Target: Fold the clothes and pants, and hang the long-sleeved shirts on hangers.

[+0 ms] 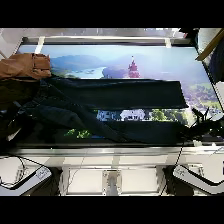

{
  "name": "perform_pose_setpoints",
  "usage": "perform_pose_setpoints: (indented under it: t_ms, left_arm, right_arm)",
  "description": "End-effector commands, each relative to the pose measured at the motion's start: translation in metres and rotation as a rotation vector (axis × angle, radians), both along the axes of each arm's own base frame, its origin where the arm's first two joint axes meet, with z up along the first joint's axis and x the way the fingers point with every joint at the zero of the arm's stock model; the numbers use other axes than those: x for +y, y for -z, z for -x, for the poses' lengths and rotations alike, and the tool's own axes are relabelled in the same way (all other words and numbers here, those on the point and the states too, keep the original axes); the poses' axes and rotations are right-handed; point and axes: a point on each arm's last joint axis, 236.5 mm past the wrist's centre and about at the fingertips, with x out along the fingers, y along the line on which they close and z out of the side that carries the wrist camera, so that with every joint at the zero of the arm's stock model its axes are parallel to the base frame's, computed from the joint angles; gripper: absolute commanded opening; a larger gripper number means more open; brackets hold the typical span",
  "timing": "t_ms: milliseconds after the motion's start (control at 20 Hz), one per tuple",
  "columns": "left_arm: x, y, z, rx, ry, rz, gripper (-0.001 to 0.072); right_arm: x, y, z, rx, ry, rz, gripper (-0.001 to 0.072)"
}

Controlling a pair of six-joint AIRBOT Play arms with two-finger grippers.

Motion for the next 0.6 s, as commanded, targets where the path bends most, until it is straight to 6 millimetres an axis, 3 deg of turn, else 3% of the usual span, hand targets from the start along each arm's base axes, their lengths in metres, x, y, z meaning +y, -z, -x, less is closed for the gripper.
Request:
perform_pose_setpoints:
  t_ms: [0, 50, 150, 250, 400, 550]
  left_arm:
    - [-0.005, 0.001, 0.003, 0.012, 0.014, 0.018, 0.0021]
    - [-0.006, 0.001, 0.003, 0.015, 0.017, 0.021, 0.0021]
    - [-0.008, 0.002, 0.004, 0.019, 0.022, 0.028, 0.0021]
    - [-0.008, 0.002, 0.004, 0.019, 0.022, 0.028, 0.0021]
    - [-0.008, 0.002, 0.004, 0.019, 0.022, 0.027, 0.0021]
    - [-0.007, 0.001, 0.004, 0.017, 0.02, 0.025, 0.0021]
  right_arm:
    - [-0.009, -0.019, -0.008, -0.04, -0.044, 0.032, 0.0162]
    - [-0.018, -0.028, -0.014, -0.063, -0.046, 0.068, 0.0182]
    - [-0.035, -0.043, -0.02, -0.087, -0.043, 0.146, 0.0448]
    - [-0.044, -0.043, -0.015, -0.072, -0.027, 0.166, 0.0448]
    - [-0.044, -0.028, 0.0, -0.038, 0.065, 0.094, 0.0448]
    - [-0.036, -0.018, -0.001, -0.078, 0.112, -0.008, 0.0447]
